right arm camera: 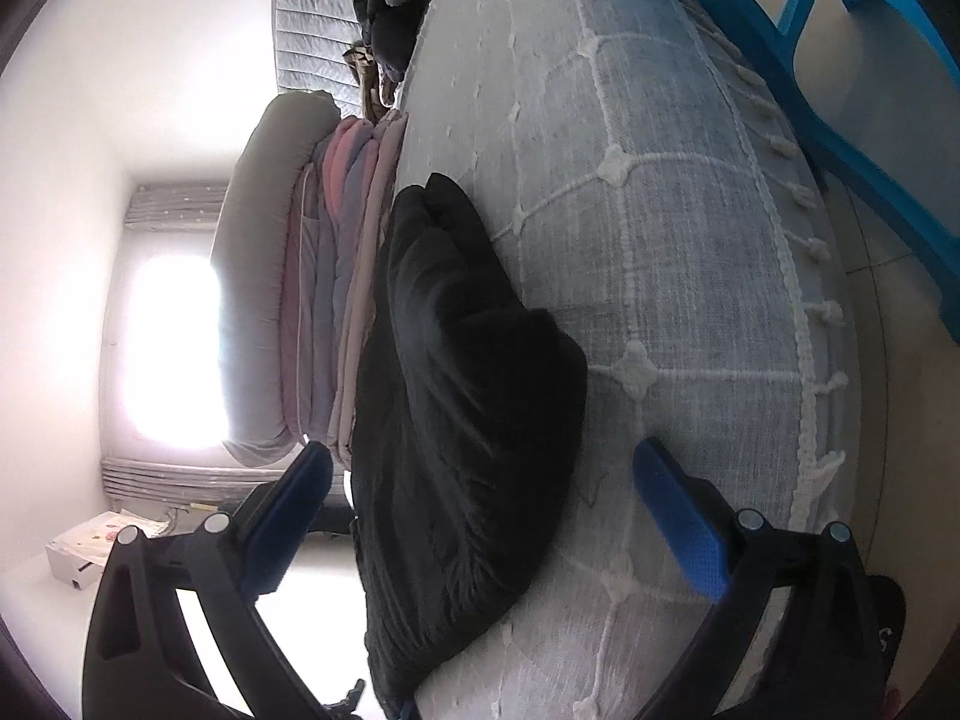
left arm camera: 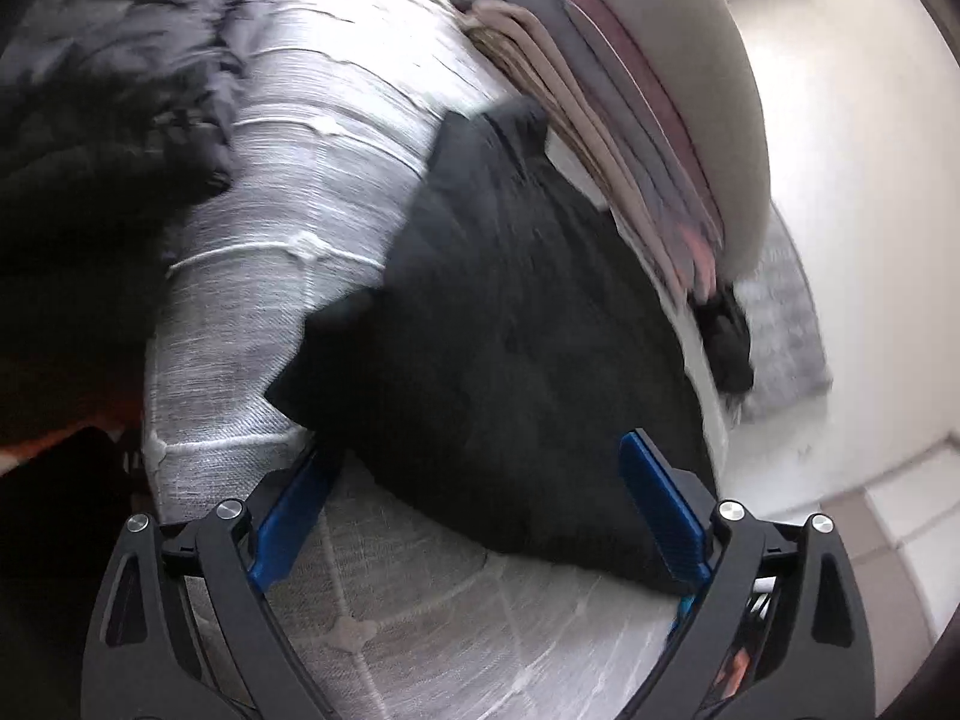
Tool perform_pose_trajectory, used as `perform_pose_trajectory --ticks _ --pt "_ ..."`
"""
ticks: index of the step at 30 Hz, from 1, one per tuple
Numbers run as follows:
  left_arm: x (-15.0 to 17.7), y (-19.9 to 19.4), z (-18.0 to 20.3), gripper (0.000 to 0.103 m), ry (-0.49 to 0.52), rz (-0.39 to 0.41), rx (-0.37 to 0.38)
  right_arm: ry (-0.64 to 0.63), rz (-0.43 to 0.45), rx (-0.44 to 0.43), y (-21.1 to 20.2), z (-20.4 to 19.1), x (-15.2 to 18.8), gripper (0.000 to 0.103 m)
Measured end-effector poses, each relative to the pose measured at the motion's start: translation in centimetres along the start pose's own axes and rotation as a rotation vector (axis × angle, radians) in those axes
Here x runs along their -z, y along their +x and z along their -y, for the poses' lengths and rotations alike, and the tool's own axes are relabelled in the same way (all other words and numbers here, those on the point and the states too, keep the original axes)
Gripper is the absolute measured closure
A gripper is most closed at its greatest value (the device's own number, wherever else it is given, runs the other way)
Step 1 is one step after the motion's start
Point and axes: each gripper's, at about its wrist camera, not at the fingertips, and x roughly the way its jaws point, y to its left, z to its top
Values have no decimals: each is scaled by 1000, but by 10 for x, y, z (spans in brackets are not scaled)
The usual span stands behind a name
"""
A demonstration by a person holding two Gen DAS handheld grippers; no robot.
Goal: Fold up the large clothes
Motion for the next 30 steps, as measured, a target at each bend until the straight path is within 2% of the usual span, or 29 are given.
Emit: perform_pose_trajectory --ticks 3,8,12,16,17,18,19,20,21,24,27,30 --pt "-4 3 -4 13 -46 35 14 -48 14 -21 3 -10 -2 6" --pt "-4 5 -5 13 -44 59 42 -80 -16 21 19 -13 -7 6" --pt "-2 7 0 13 15 70 24 -69 -9 -12 23 -9 -14 6" --pt "-4 10 1 13 22 82 15 -126 -15 -42 22 -11 -13 6" --pt "-5 11 2 17 30 86 7 -149 -20 -40 23 -15 -13 12" --pt "-5 12 2 27 35 88 -2 -175 -21 -28 23 -19 -12 19" --pt "-6 13 1 33 41 90 -16 -197 -21 5 25 -21 -12 55" --pt "-8 15 -3 46 36 86 -23 -199 -19 38 26 -21 -12 72" --pt "-9 16 -7 58 28 79 -28 -174 -20 34 28 -15 -15 72" --pt "-14 18 -11 71 26 35 -9 -118 -23 -13 28 -2 -17 75" --pt "-19 11 -4 79 36 7 5 -136 -14 -52 20 -10 -12 79" --pt "-23 -12 8 81 39 -16 47 -142 -13 -130 3 -21 -2 80"
